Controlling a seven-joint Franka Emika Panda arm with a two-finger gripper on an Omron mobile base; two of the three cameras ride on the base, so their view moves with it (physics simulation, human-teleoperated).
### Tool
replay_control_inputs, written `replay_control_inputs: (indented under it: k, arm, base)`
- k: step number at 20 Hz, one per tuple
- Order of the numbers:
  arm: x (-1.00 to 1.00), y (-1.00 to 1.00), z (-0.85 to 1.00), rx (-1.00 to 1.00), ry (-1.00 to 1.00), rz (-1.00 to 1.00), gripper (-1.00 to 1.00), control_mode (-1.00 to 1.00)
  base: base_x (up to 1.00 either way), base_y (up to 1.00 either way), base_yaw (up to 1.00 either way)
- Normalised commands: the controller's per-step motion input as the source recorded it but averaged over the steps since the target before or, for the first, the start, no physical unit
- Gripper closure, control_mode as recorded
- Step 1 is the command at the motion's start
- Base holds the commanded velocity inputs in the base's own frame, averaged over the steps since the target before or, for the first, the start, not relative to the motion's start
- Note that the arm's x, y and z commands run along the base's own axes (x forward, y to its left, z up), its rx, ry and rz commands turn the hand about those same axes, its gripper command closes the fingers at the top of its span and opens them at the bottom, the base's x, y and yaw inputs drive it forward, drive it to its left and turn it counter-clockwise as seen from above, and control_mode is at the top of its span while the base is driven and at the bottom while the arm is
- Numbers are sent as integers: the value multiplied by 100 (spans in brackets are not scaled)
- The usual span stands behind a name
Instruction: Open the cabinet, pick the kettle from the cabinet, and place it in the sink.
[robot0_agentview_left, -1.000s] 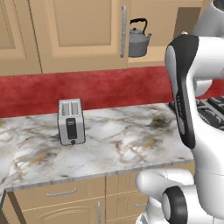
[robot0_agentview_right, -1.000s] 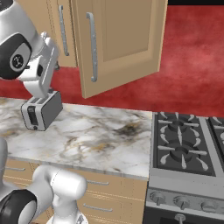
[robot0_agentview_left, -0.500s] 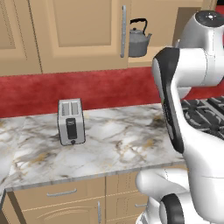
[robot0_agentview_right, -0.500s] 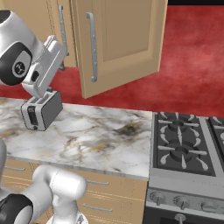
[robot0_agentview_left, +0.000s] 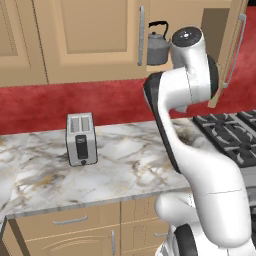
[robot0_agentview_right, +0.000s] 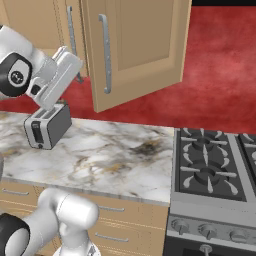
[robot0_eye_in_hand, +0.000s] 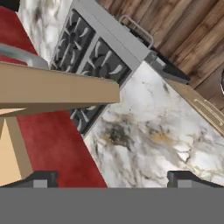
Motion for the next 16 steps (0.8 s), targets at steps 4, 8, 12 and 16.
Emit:
replay_control_inputs:
  k: [4, 8, 12, 16]
  arm:
    - [33, -7, 0, -1, 1, -34, -100, -100]
    - [30, -11, 0, -2, 4, -27, -100, -100]
    - [28, -9, 0, -4, 1, -14, -100, -100]
    - [33, -1, -5, -1, 0, -5, -100, -100]
  base:
    - [0, 0, 0]
    - [0, 0, 0]
    - [0, 0, 0]
    - [0, 0, 0]
